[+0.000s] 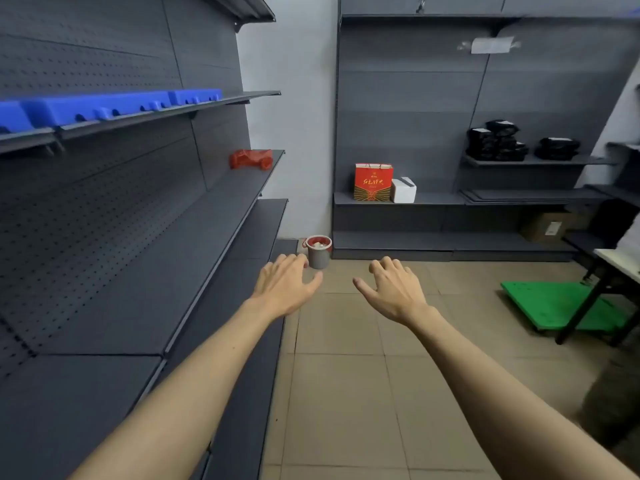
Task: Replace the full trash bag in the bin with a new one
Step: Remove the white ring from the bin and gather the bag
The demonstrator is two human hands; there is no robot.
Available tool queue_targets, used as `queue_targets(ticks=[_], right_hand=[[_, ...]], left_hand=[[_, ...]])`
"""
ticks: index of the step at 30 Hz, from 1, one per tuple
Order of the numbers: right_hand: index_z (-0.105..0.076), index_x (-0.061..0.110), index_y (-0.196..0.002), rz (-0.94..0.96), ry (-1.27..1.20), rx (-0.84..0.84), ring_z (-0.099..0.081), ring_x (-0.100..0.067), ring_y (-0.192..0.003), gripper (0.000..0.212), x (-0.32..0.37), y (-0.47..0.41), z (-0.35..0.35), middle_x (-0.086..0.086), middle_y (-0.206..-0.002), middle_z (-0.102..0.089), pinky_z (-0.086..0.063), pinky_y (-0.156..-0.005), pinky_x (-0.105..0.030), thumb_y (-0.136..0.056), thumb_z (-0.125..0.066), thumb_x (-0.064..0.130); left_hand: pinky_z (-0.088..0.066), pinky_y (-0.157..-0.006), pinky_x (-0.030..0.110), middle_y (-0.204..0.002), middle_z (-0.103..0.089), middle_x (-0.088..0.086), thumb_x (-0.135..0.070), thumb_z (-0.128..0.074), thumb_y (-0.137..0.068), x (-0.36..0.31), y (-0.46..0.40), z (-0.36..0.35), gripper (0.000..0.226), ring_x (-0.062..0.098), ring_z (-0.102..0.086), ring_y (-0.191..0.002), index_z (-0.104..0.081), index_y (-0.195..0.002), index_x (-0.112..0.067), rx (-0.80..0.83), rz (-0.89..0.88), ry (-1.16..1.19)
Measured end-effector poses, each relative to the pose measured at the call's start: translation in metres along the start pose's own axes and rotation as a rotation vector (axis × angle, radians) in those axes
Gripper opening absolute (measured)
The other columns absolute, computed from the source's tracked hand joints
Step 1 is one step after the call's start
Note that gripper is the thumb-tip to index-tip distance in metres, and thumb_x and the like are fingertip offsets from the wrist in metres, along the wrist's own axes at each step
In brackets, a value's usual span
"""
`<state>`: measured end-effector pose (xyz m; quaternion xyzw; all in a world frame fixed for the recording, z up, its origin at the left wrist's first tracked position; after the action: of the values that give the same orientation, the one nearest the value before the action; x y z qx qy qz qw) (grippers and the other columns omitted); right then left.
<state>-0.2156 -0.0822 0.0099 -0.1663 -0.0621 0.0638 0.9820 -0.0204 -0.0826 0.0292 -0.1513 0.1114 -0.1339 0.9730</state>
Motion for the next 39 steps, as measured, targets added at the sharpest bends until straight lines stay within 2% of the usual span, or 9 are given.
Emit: queue_targets(ticks=[5,11,20,26,39], right_hand=[[-0.058,0.012,-0.105,-0.011,-0.013,0.023,-0.054,-0.026,-0.099,0.054,-0.041,-0.069,-0.024,-0.007,-0.105,-0.059,-0.045,-0.083,-0.038,-0.093,-0.036,0.06],[-0.058,0.012,-0.109,0.023,-0.032,0.045,-0.056,-0.026,-0.1,0.054,-0.08,-0.155,-0.047,-0.009,-0.11,-0.061,-0.048,-0.085,-0.039,-0.094,-0.035,0.058],[-0.057,0.01,-0.11,0.038,-0.033,0.081,-0.055,-0.029,-0.105,0.054,-0.108,-0.267,-0.093,-0.011,-0.112,-0.061,-0.045,-0.087,-0.041,-0.095,-0.036,0.057],[-0.055,0.01,-0.108,0.025,-0.021,0.091,-0.055,-0.029,-0.101,0.052,-0.118,-0.355,-0.127,-0.01,-0.109,-0.061,-0.045,-0.085,-0.041,-0.095,-0.035,0.056],[-0.055,0.012,-0.102,0.002,-0.036,0.088,-0.054,-0.026,-0.095,0.053,-0.122,-0.602,-0.218,-0.008,-0.103,-0.059,-0.046,-0.084,-0.039,-0.095,-0.033,0.059]], left_hand=[[-0.042,-0.087,0.038,-0.105,-0.063,0.002,-0.055,-0.037,-0.096,0.0,-0.07,-0.022,0.047,0.023,-0.058,-0.099,-0.054,-0.119,-0.017,0.046,0.052,-0.035],[-0.049,-0.082,0.04,-0.094,-0.065,-0.002,-0.058,-0.034,-0.094,0.012,-0.161,-0.05,0.048,0.022,-0.062,-0.09,-0.054,-0.113,-0.018,0.052,0.088,-0.055],[-0.049,-0.081,0.04,-0.097,-0.067,0.0,-0.058,-0.034,-0.094,0.036,-0.272,-0.105,0.049,0.023,-0.064,-0.092,-0.054,-0.114,-0.018,0.102,0.099,-0.08],[-0.049,-0.082,0.041,-0.1,-0.068,0.001,-0.058,-0.033,-0.095,0.074,-0.363,-0.136,0.049,0.023,-0.064,-0.093,-0.054,-0.114,-0.018,0.104,0.1,-0.077],[-0.048,-0.086,0.041,-0.112,-0.065,0.005,-0.059,-0.035,-0.094,0.184,-0.596,-0.199,0.054,0.025,-0.06,-0.101,-0.061,-0.109,-0.014,0.088,0.098,-0.091]])
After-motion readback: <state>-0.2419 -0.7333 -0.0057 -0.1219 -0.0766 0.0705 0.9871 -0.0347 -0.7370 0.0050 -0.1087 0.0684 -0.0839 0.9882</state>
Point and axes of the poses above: each hand's wrist, its own y-axis away from the middle knuckle, its own z-axis out of the back of the hand, x = y × z, the point moved 9 cm from there along -y, towards the middle knuckle
